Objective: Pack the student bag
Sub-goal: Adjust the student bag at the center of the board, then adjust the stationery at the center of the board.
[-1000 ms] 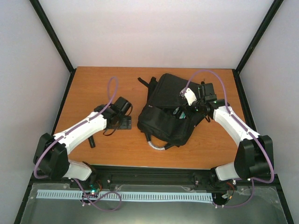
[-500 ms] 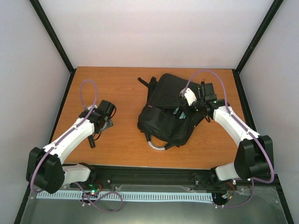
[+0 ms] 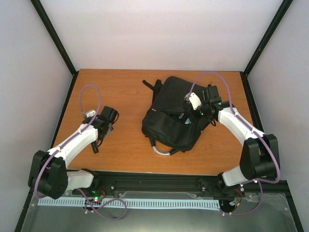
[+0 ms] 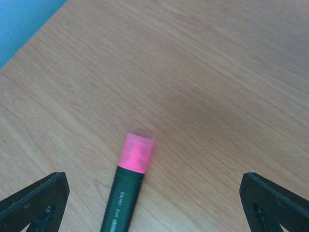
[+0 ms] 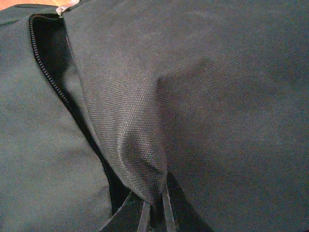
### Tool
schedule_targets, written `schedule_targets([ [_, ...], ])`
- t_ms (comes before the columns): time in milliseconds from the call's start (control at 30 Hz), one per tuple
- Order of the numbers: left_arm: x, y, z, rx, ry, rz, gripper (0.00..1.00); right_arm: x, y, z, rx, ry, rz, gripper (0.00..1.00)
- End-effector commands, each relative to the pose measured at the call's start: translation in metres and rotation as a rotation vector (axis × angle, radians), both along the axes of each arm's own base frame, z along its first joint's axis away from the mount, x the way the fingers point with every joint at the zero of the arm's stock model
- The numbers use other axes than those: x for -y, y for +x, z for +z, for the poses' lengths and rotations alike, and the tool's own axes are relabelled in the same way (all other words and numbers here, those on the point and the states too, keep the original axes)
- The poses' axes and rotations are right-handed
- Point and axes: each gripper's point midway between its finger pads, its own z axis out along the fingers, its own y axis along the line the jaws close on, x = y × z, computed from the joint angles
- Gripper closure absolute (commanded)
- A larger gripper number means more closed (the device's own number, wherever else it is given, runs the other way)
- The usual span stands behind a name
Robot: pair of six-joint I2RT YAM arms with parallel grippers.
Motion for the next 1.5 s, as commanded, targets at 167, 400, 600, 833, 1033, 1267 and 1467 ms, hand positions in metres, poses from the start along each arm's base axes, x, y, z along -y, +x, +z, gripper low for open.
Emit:
schedule_targets([
  [167,-0.033,-0.005,-0.03,0.021,-0.029,0.165,0.0,-0.004,0.004,0.001,-0.011,0.014,0.004,0.97],
  [400,-0.042,-0.014,-0.054,0.004,-0.014,0.233,0.0,0.001,-0.009,-0.003,-0.005,-0.004,0.014,0.97],
  [600,-0.033,-0.01,-0.07,-0.018,-0.083,0.231,0.0,0.025,-0.003,0.0,0.023,-0.04,-0.071,0.97],
  [833,-0.027,-0.003,-0.075,-0.065,-0.114,0.186,0.0,0.102,0.022,0.024,0.042,-0.01,-0.277,0.97],
  [1033,-0.03,0.0,-0.083,-0.121,-0.157,0.195,0.04,0.115,0.019,0.028,0.049,0.053,-0.288,0.97],
  [1267,-0.029,0.011,-0.094,-0.19,-0.201,0.123,0.19,0.101,0.008,0.022,0.033,0.137,-0.258,0.97],
  [1467,-0.019,0.023,-0.096,-0.163,-0.215,-0.001,0.37,0.096,0.008,0.032,0.059,0.168,-0.24,0.97],
])
